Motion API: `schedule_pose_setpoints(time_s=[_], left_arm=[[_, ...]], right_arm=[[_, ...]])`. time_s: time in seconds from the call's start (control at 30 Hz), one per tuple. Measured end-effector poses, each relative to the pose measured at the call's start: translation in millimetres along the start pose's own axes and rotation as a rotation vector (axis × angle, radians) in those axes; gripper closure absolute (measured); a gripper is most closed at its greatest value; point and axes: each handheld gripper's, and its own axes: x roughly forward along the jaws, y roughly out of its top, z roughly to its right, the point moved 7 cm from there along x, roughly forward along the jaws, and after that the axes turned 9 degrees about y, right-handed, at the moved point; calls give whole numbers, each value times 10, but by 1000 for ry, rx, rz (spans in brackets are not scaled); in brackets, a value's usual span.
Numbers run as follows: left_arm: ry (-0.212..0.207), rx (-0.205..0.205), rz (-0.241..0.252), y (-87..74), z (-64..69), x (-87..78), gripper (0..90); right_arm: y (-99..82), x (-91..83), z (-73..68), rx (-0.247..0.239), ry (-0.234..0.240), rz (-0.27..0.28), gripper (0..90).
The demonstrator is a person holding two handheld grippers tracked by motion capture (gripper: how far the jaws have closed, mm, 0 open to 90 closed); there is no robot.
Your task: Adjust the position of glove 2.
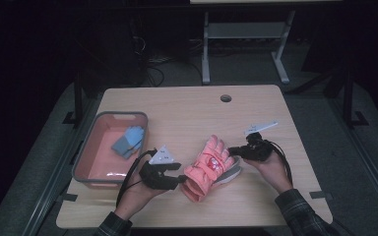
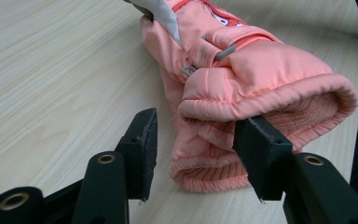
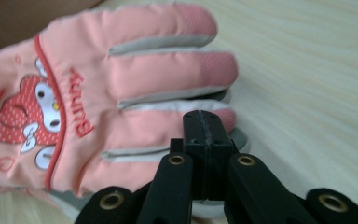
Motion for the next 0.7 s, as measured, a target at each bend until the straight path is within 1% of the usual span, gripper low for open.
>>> schedule_pose_setpoints(time_s=[0.03, 0.07, 0.1, 0.13, 0.17, 0.2, 0.23, 0.27, 0.3, 0.4, 0.43, 0.53, 0.6, 0.63, 0.7], left_arm=[[0, 1, 0, 2, -1, -1, 489], [0, 5, 0, 4, -3, -2, 489], [1, 6, 0, 5, -4, -3, 489], [0, 5, 1, 7, -2, -1, 489], [0, 3, 1, 6, -1, 0, 489], [1, -4, 4, 9, 2, 4, 491], [1, -1, 2, 7, -2, 4, 496], [1, -6, 5, 8, 0, 6, 498], [1, -6, 6, 9, -2, 6, 506], [2, -3, 7, 11, -10, 11, 519], [4, -5, 6, 11, -11, 17, 524], [4, 6, 5, 13, -17, 31, 547], [4, 5, 8, 22, -20, 35, 566], [2, -1, 14, 29, -16, 39, 577], [-7, 4, 13, 37, -15, 40, 624]], right_arm=[[33, -12, 33, 13, 0, 32, 705], [52, -19, 47, 29, 4, 43, 670], [80, -22, 73, 34, 5, 61, 636], [99, -15, 90, 44, 10, 71, 635], [106, 20, 114, 38, 20, 66, 627], [102, 48, 123, 38, 20, 55, 626], [86, 96, 127, 39, 25, 37, 627], [68, 141, 135, 31, 28, 20, 643], [57, 173, 133, 33, 30, 15, 664], [31, 218, 129, 13, 19, -9, 726], [17, 233, 125, 19, 18, -19, 749], [3, 256, 95, -3, 7, -32, 835], [14, 251, 66, -18, -8, -36, 863], [15, 246, 64, -28, -11, -38, 867], [29, 226, 53, -38, -16, -36, 874]])
